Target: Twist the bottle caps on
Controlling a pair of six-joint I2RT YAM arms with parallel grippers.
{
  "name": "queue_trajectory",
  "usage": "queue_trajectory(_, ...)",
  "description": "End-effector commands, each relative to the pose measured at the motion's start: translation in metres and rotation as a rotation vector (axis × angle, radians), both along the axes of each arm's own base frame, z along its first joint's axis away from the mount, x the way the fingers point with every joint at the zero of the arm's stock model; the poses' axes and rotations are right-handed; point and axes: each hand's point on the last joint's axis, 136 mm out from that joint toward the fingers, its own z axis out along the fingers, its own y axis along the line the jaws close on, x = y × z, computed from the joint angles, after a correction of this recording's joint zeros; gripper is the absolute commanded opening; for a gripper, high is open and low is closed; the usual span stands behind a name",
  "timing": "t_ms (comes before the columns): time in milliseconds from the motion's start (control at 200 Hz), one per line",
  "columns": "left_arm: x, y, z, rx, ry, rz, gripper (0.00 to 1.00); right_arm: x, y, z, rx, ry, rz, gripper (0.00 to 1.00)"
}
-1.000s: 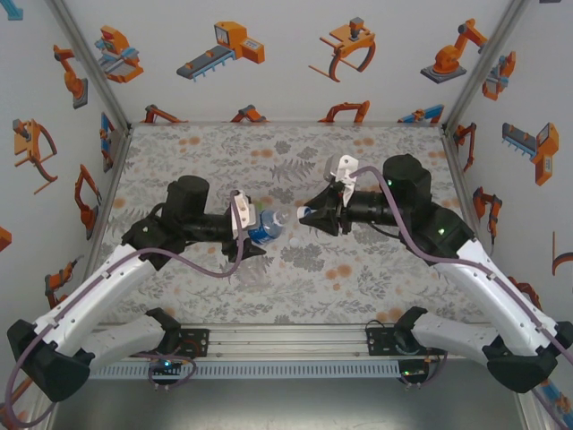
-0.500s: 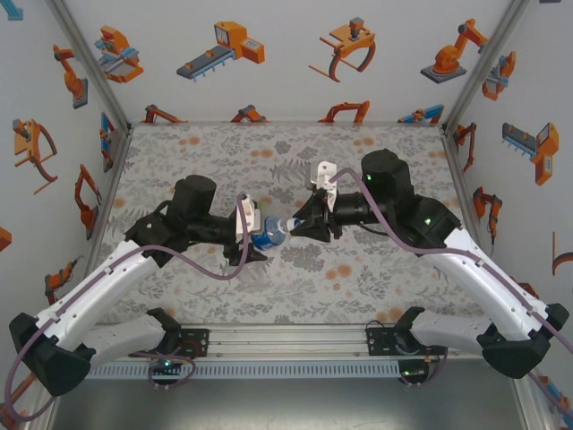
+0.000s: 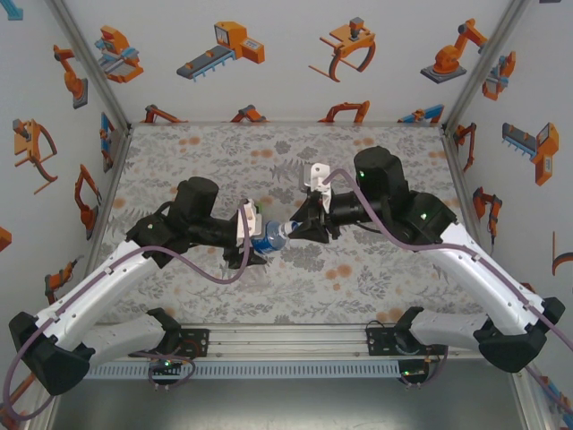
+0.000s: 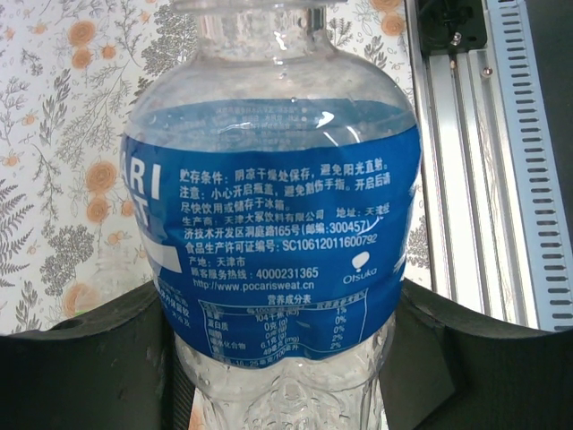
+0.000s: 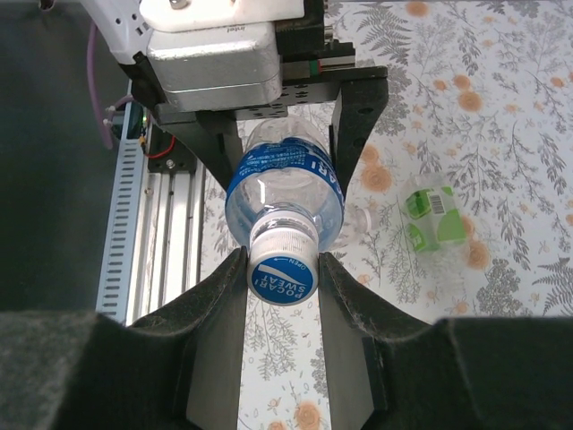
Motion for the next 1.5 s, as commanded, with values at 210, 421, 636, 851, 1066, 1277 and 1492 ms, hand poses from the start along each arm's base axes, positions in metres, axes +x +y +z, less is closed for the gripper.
queue_trajectory(210, -0.016, -0.005, 0.016, -0.035, -0.009, -0.110, 0.00, -0.025, -0.001, 0.003, 0.012, -0.184, 0.142, 0.11)
queue_trajectory(421, -0.021, -0.009, 0.019, -0.051, 0.016, -0.144, 0.00, -0.033, -0.001, -0.008, -0.019, -0.250, 0.208, 0.09)
queue_trajectory(636, -0.022, -0.011, 0.018, -0.049, 0.032, -0.152, 0.00, -0.045, -0.002, -0.023, -0.054, -0.276, 0.288, 0.05)
queue_trajectory(851, -0.018, -0.012, 0.017, -0.050, 0.028, -0.134, 0.00, -0.036, 0.006, -0.031, -0.068, -0.197, 0.238, 0.00)
queue_trajectory(1066, -0.008, -0.016, 0.019, -0.084, -0.021, -0.094, 0.00, -0.008, 0.018, -0.032, -0.033, 0.097, -0.012, 0.00)
queue_trajectory(1277, 0.003, -0.021, 0.019, -0.110, -0.058, -0.060, 0.00, 0.035, 0.005, -0.049, -0.016, 0.455, -0.438, 0.00)
queue_trajectory(1492, 0.019, -0.028, 0.019, -0.138, -0.081, -0.002, 0.00, 0.054, -0.018, -0.081, 0.019, 0.898, -0.800, 0.00)
